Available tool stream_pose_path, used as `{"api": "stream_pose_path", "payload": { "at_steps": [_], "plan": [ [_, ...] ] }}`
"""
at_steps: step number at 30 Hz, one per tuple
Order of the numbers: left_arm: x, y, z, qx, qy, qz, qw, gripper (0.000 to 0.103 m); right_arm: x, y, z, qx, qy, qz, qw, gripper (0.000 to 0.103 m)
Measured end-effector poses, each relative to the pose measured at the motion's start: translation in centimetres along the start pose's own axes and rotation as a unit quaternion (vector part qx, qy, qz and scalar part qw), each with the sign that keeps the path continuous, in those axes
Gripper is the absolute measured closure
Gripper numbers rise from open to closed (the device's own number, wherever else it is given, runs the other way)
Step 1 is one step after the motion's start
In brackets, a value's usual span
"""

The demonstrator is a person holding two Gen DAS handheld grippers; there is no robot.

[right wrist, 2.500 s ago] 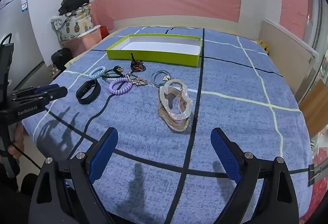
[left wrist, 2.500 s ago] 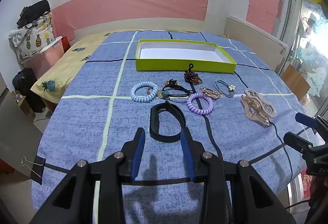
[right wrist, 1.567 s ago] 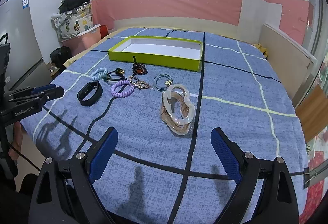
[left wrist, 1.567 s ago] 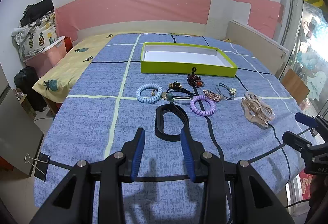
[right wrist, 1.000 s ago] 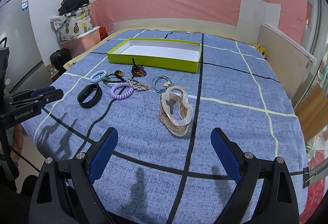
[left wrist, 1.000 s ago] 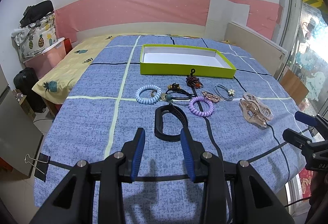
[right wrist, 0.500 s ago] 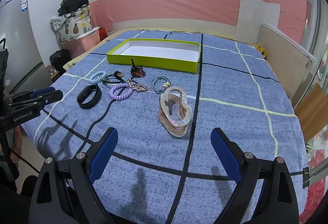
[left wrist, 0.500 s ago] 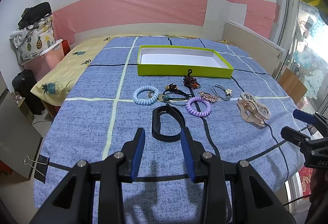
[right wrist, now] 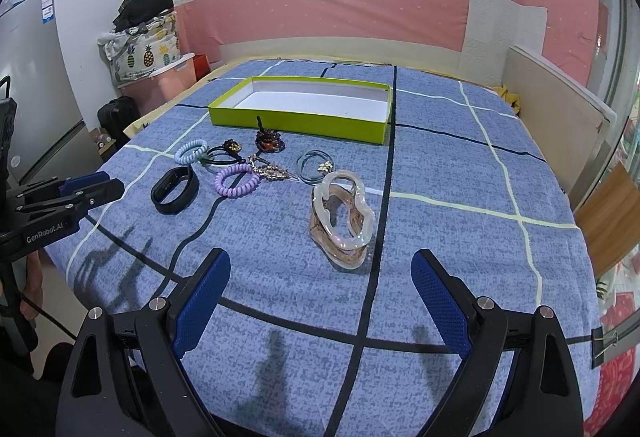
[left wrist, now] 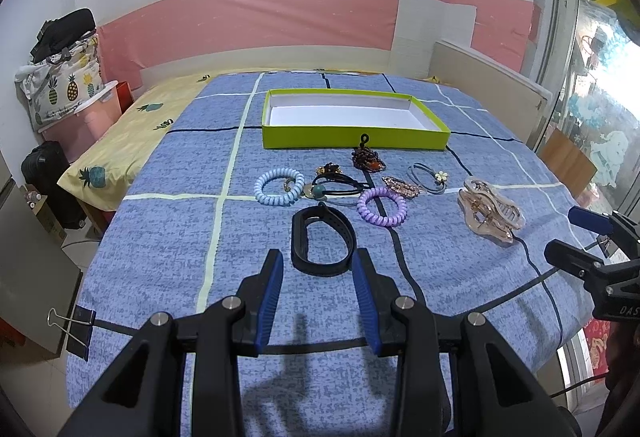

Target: Organize jewelry

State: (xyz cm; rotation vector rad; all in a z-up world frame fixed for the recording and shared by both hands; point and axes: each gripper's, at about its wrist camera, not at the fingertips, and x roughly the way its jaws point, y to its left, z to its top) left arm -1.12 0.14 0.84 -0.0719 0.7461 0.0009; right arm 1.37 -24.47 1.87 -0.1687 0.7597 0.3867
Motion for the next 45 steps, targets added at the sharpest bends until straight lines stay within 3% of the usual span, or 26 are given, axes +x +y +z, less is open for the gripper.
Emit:
{"api": "stream_pose_path", "payload": {
  "at_steps": [27, 36, 45],
  "plan": [
    [0.6, 0.0, -0.1, -0.002, -0.002, 0.008, 1.0000, 0.065, 0.7, -0.3, 0.0, 0.003, 0.004, 0.003, 1.000, 0.011],
    [2.8, 1.0, 0.1, -0.027, 0.018, -0.016, 0.9993, 0.065, 2.6, -0.8, 0.4, -0.002, 0.008, 0.005, 1.000, 0.012],
    [6.1, 1.5, 0.7, -0.027, 0.045, 0.007, 0.9986, 0.065, 4.8, -1.8, 1.2, 0.005, 0.012, 0.003, 1.000, 0.012]
  ]
}}
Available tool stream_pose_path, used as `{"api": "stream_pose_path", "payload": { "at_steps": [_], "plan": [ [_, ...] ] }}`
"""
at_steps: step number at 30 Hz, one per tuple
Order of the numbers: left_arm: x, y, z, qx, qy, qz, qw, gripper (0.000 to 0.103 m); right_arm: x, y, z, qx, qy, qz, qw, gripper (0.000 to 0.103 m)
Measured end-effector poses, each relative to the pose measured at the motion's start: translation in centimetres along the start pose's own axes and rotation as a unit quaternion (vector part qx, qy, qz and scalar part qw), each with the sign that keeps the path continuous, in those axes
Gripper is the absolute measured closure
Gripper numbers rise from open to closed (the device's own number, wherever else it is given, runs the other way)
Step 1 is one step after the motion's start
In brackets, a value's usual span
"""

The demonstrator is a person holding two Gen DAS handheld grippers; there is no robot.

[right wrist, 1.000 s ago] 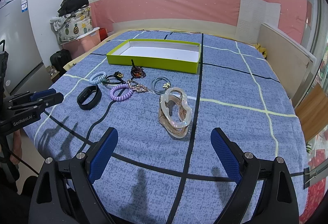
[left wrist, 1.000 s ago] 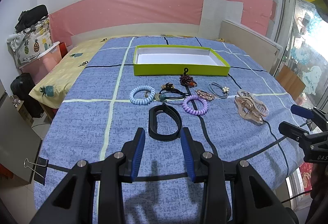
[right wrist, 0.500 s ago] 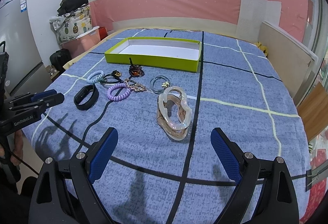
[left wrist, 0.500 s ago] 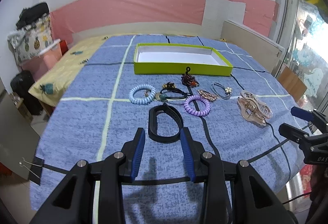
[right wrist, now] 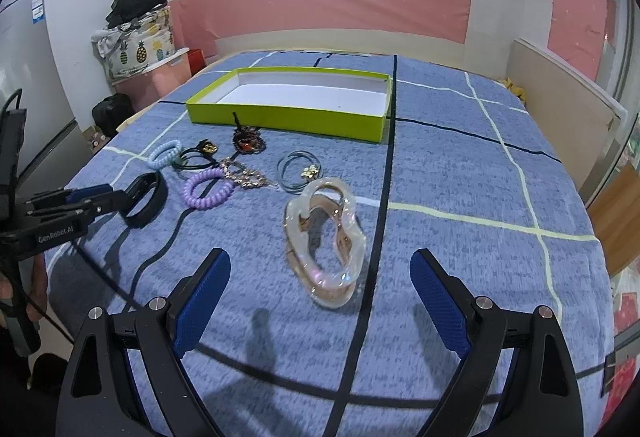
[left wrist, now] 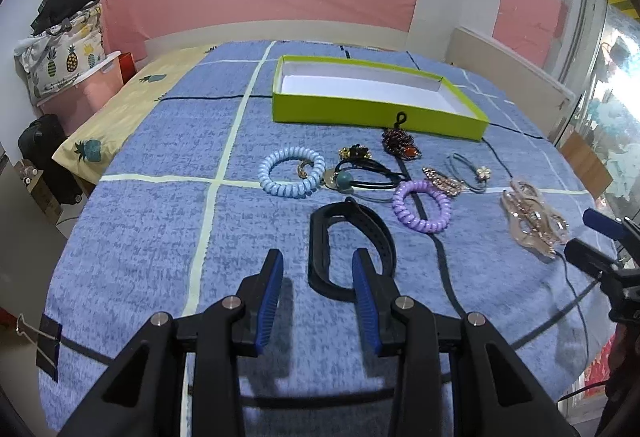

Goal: Organize jewelry
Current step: 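Grasp the black watch band with the left tool while the right tool grasps the clear hair claw, then carry the watch band and hair claw into the green box and release both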

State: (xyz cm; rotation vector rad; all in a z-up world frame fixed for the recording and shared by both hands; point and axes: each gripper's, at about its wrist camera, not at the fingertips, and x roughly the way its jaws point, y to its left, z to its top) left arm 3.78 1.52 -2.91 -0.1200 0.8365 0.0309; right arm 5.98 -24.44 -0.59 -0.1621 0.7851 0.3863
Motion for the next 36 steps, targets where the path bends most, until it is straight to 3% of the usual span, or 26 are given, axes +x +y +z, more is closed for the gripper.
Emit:
{"api": "stream_pose_path", "payload": {
  "at_steps": [4, 7, 11, 14, 19, 36],
  "plan": [
    [1.2, -0.2, 0.1, 0.004, 0.015, -0.002, 0.9999, 0.065, 1.1, -0.5, 0.4, 0.002, 0.004, 0.001, 1.000, 0.018],
    [1.7, -0.3, 0.1, 0.007, 0.018, 0.001, 0.9998, 0.066, 2.1, -0.8, 0.6, 0.004, 0.014, 0.002, 1.000, 0.033],
    [2.1, -0.4, 0.4, 0.010, 0.019, 0.007, 0.9997, 0.073, 3.0, -0.9, 0.7, 0.005, 0.025, 0.011, 1.000, 0.041],
    [2.3, -0.5, 0.5, 0.015, 0.017, 0.017, 0.9996, 0.079, 3.4, -1.0, 0.7, 0.006, 0.030, 0.019, 0.999, 0.055],
    [2.4, -0.5, 0.5, 0.019, 0.017, 0.018, 0.9995, 0.090, 3.5, -0.8, 0.7, 0.003, 0.030, 0.017, 0.999, 0.055],
    [-0.2, -0.7, 0.2, 0.019, -0.003, -0.012, 0.9997, 0.090, 0.7, -0.5, -0.1, 0.016, -0.004, 0.021, 1.000, 0.056]
  ]
}}
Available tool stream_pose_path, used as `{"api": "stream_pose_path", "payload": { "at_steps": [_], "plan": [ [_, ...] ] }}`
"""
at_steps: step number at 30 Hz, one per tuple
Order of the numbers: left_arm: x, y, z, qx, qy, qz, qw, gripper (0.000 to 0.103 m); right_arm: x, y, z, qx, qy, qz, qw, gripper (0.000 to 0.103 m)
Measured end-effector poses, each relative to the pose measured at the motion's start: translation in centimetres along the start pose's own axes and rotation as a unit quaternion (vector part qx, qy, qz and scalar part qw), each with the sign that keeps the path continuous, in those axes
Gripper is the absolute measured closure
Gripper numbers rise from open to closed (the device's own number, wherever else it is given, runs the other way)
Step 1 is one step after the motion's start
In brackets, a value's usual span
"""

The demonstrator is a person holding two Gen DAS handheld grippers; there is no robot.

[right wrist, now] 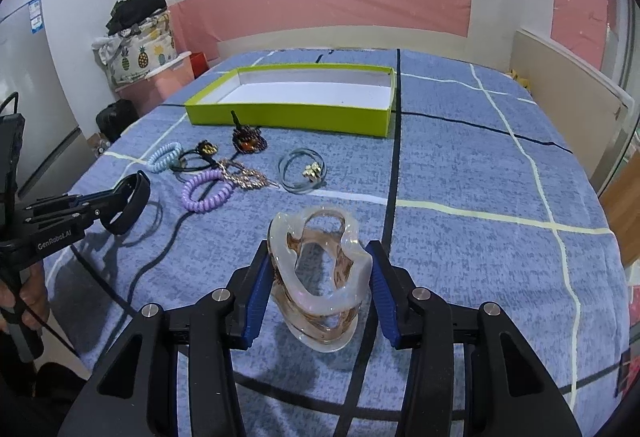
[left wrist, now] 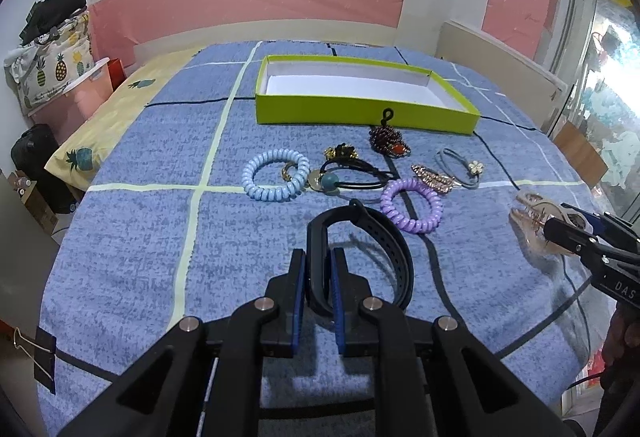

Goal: Organize jewelry
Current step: 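Carry the watch band and hair claw into the green box and release both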

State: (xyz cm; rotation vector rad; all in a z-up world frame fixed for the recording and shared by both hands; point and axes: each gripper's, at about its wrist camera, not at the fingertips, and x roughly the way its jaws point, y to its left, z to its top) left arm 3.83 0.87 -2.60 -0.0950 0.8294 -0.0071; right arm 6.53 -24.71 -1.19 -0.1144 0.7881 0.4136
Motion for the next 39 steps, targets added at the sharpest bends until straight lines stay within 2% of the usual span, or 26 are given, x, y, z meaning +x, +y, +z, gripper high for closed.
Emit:
{"api": "stream_pose_path", "payload": {
  "at_steps": [10, 19, 26, 33, 39],
  "plan": [
    [-1.1, -0.1, 2.6, 0.011, -0.024, -0.007, 0.9996, 0.090, -1.1, 0.8, 2.9, -0.018, -0.039, 0.008, 0.999, 0.056],
    [-0.5, -0.4, 8.6, 0.027, -0.059, -0.010, 0.9978, 0.090, 1.5, 0.6, 8.9, -0.033, -0.074, 0.010, 0.997, 0.056],
    [4.0, 0.0, 13.3, 0.025, -0.045, -0.015, 0.9985, 0.090, 6.7, -0.9, 13.7, -0.033, -0.075, -0.006, 0.997, 0.056],
    [9.4, 1.1, 16.9, 0.022, -0.032, 0.003, 0.9993, 0.090, 12.6, -3.0, 16.3, -0.026, -0.050, -0.028, 0.998, 0.056],
    [13.8, 1.8, 18.5, 0.018, -0.002, 0.018, 0.9997, 0.090, 16.0, -3.9, 17.6, -0.019, -0.029, -0.040, 0.999, 0.056]
  ]
}}
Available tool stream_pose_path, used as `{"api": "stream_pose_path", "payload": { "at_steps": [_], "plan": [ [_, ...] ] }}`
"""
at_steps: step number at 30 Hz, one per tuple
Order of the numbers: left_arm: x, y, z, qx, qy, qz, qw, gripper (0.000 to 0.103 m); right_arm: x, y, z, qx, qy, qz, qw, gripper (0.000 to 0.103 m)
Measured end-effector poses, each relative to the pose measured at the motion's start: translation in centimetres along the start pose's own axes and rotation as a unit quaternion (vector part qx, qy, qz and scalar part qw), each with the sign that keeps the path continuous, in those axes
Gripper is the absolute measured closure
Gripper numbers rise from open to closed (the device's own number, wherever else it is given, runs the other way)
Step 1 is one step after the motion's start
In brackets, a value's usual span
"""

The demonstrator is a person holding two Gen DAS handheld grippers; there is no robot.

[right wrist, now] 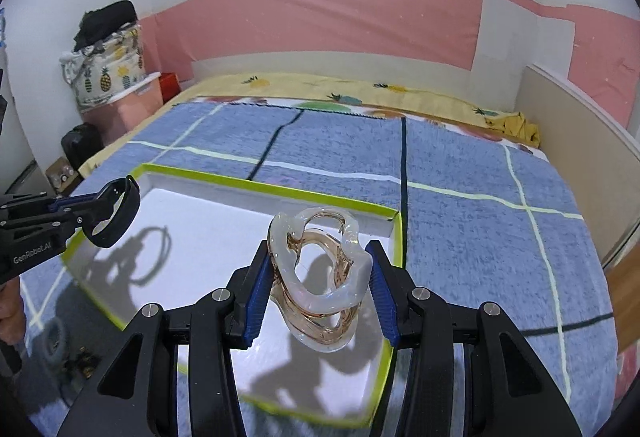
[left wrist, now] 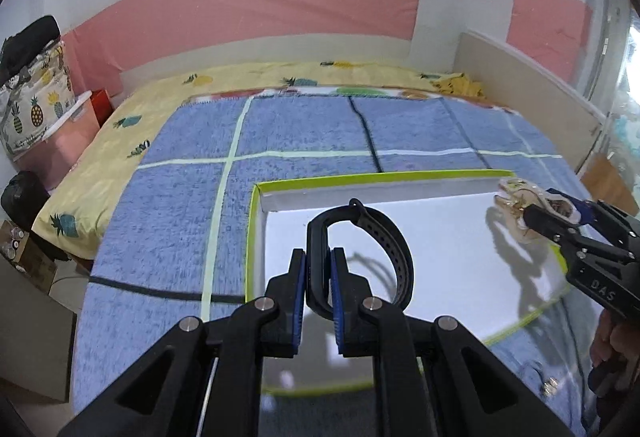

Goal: Organize jewelry
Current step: 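Carry the watch band and hair claw into the green box and release both, then move both tools back toward the remaining jewelry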

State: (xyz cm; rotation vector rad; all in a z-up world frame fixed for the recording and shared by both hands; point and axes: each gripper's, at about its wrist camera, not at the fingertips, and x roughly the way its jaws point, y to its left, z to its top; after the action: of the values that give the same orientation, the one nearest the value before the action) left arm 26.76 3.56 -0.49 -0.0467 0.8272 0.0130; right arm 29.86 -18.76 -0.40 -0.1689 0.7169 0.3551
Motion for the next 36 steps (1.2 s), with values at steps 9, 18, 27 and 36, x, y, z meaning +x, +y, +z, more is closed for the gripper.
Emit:
{"api": "stream_pose_path", "payload": {
  "at_steps": [9, 18, 27, 36],
  "plan": [
    [4.0, 0.4, 0.6, -0.013, 0.034, 0.019, 0.9992, 0.090, 3.2, -0.3, -0.1, 0.013, 0.038, -0.013, 0.999, 0.056],
    [5.1, 0.2, 0.7, -0.015, 0.041, 0.016, 0.9989, 0.089, 3.5, -0.7, 0.1, 0.029, 0.050, -0.003, 0.998, 0.055],
    [2.0, 0.5, 0.3, -0.027, 0.016, -0.001, 0.9995, 0.069, 0.2, -0.5, -0.8, 0.038, 0.024, 0.017, 0.999, 0.043],
    [-5.9, -0.5, -3.3, -0.030, -0.036, 0.009, 0.9989, 0.069, -8.9, 1.5, -4.0, 0.036, -0.028, 0.046, 0.998, 0.043]
  ]
}}
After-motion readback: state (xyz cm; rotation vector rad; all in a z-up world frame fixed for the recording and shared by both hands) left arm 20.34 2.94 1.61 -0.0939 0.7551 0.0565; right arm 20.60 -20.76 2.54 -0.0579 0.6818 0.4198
